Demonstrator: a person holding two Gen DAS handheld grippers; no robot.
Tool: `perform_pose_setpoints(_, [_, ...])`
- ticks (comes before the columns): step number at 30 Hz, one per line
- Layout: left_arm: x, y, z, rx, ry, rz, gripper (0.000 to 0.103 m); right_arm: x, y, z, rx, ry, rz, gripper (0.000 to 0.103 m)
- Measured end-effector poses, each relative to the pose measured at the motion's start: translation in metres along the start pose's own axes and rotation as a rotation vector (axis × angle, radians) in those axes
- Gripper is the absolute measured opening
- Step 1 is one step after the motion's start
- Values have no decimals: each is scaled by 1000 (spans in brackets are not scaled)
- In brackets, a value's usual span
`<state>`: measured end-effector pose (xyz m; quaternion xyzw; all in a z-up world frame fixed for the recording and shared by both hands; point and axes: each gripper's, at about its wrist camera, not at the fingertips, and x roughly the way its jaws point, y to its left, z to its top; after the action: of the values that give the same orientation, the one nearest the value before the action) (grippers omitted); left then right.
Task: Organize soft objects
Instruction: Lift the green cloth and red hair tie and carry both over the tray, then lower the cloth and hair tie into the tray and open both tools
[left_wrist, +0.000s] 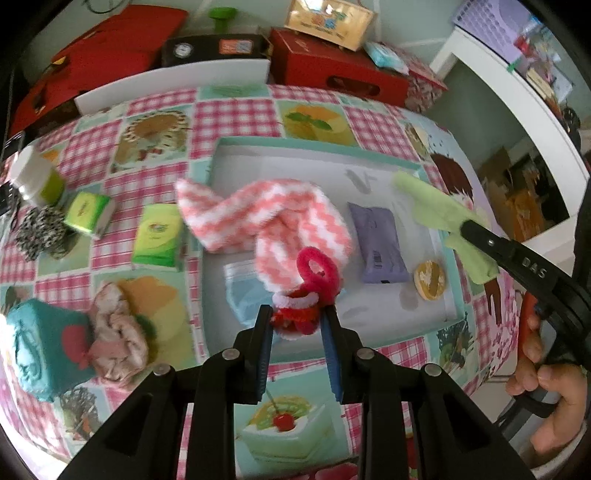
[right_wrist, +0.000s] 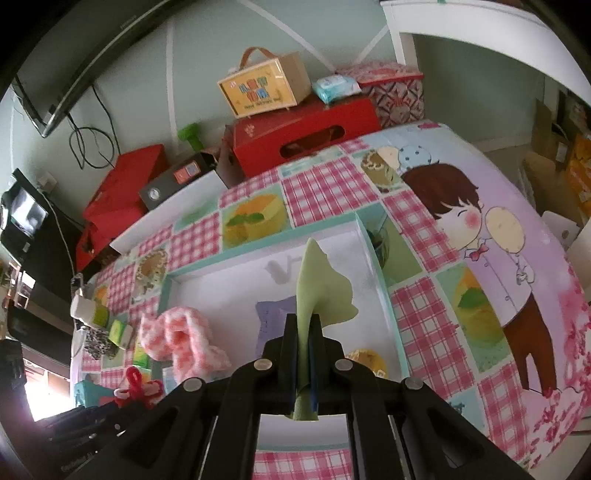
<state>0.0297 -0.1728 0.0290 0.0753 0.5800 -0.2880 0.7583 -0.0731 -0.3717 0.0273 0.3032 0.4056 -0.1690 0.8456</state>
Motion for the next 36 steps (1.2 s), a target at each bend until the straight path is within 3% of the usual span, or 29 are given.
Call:
perform_pose_setpoints(12, [52, -37, 0, 73, 112, -30, 27, 46, -14, -16, -3, 122, -24, 5])
perform_pose_setpoints(29, [85, -50, -3, 85, 177, -11, 27, 60, -11, -37, -23, 187, -28, 8])
perform_pose_setpoints(32, [80, -48, -5, 87, 178, -13, 30, 58, -11, -38, -28, 195, -33, 8])
perform_pose_setpoints(34, [77, -49, -6, 85, 175, -13, 41, 56, -11, -39, -30, 200, -33, 8])
perform_pose_setpoints(36, [72, -48, -7, 84, 168, -20, 45, 54, -9, -39, -33, 204, -34, 9])
